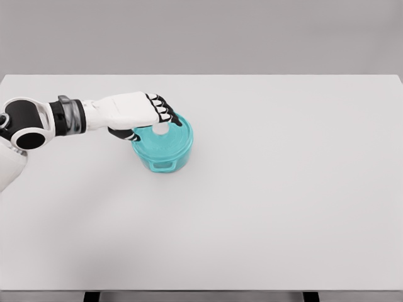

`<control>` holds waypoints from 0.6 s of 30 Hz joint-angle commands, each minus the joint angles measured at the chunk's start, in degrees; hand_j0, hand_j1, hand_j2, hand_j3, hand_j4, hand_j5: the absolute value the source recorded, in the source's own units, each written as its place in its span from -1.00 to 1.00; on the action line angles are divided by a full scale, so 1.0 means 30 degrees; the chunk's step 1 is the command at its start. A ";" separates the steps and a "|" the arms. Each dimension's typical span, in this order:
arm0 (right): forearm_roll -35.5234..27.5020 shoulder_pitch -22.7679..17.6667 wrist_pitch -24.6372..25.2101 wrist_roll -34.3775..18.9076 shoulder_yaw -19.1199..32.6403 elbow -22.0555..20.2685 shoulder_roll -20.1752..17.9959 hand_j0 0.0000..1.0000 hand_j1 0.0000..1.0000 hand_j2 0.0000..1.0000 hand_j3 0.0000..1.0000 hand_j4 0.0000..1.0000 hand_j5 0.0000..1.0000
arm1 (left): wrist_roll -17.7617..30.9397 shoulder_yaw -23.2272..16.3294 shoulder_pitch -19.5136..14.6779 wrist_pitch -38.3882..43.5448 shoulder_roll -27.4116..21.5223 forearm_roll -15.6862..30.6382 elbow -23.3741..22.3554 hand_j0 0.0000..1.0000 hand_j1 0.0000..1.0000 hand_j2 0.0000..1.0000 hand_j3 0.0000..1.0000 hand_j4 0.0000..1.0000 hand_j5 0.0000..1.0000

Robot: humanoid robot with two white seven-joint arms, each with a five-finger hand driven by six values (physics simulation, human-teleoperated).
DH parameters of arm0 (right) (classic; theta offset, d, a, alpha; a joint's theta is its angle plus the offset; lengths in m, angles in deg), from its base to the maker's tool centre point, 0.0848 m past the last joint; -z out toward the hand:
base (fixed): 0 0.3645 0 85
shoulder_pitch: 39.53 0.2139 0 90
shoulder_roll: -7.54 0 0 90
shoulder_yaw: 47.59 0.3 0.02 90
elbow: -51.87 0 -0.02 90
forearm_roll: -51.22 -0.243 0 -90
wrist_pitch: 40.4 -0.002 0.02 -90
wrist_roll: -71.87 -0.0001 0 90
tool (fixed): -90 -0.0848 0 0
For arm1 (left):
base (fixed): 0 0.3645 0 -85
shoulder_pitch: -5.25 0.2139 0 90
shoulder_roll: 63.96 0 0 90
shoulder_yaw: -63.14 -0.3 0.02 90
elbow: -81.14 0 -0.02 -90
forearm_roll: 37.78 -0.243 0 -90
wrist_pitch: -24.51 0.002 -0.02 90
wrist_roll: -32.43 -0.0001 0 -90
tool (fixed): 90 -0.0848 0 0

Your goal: Open the lid of the pot with left arm

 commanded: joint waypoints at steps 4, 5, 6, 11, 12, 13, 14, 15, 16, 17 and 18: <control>-0.0019 0.0000 -0.0007 0.0001 0.0005 -0.0001 0.0000 1.00 1.00 1.00 1.00 1.00 1.00 | -0.0010 -0.0004 -0.0176 0.0052 0.0209 0.0080 -0.0002 0.80 0.80 0.80 0.80 0.80 0.80; -0.0019 0.0000 -0.0007 0.0001 0.0005 -0.0001 0.0000 1.00 1.00 1.00 1.00 1.00 1.00 | -0.0010 -0.0004 -0.0176 0.0052 0.0327 0.0080 -0.0002 0.81 0.81 0.81 0.81 0.81 0.81; -0.0019 0.0000 -0.0007 0.0001 0.0005 -0.0001 0.0000 1.00 1.00 1.00 1.00 1.00 1.00 | -0.0010 -0.0004 -0.0205 0.0052 0.0327 0.0080 -0.0002 0.81 0.81 0.81 0.81 0.81 0.81; -0.0019 0.0000 -0.0007 0.0001 0.0005 -0.0001 0.0000 1.00 1.00 1.00 1.00 1.00 1.00 | -0.0010 -0.0033 -0.0234 0.0052 0.0561 -0.0008 -0.0031 0.81 0.81 0.81 0.81 0.81 0.81; -0.0019 0.0000 -0.0007 0.0001 0.0005 -0.0001 0.0000 1.00 1.00 1.00 1.00 1.00 1.00 | -0.0010 -0.0033 -0.0234 0.0052 0.0561 -0.0125 -0.0031 0.81 0.81 0.81 0.81 0.81 0.81; -0.0019 0.0000 -0.0007 0.0001 0.0005 -0.0001 0.0000 1.00 1.00 1.00 1.00 1.00 1.00 | -0.0010 -0.0033 -0.0234 0.0052 0.0707 -0.0271 -0.0089 0.81 0.81 0.81 0.81 0.81 0.81; -0.0019 0.0000 -0.0007 0.0001 0.0005 0.0028 0.0000 1.00 1.00 1.00 1.00 1.00 1.00 | -0.0010 -0.0033 -0.0234 0.0052 0.0737 -0.0359 -0.0119 0.81 0.81 0.81 0.81 0.81 0.81; -0.0019 0.0000 -0.0007 0.0001 0.0005 -0.0001 0.0000 1.00 1.00 1.00 1.00 1.00 1.00 | -0.0010 -0.0033 -0.0205 0.0052 0.0737 -0.0359 -0.0178 0.81 0.81 0.81 0.81 0.81 0.81; -0.0019 0.0000 -0.0007 0.0001 0.0005 -0.0001 0.0000 1.00 1.00 1.00 1.00 1.00 1.00 | -0.0010 -0.0033 -0.0234 0.0052 0.0737 -0.0359 -0.0236 0.81 0.81 0.81 0.81 0.81 0.81; -0.0019 0.0000 -0.0007 0.0001 0.0005 -0.0001 0.0000 1.00 1.00 1.00 1.00 1.00 1.00 | -0.0010 -0.0033 -0.0234 0.0052 0.0737 -0.0447 -0.0236 0.81 0.81 0.81 0.81 0.81 0.81; -0.0019 0.0000 -0.0007 0.0001 0.0005 -0.0001 0.0000 1.00 1.00 1.00 1.00 1.00 1.00 | -0.0010 -0.0004 -0.0234 0.0052 0.0737 -0.0564 -0.0265 0.81 0.81 0.81 0.81 0.81 0.81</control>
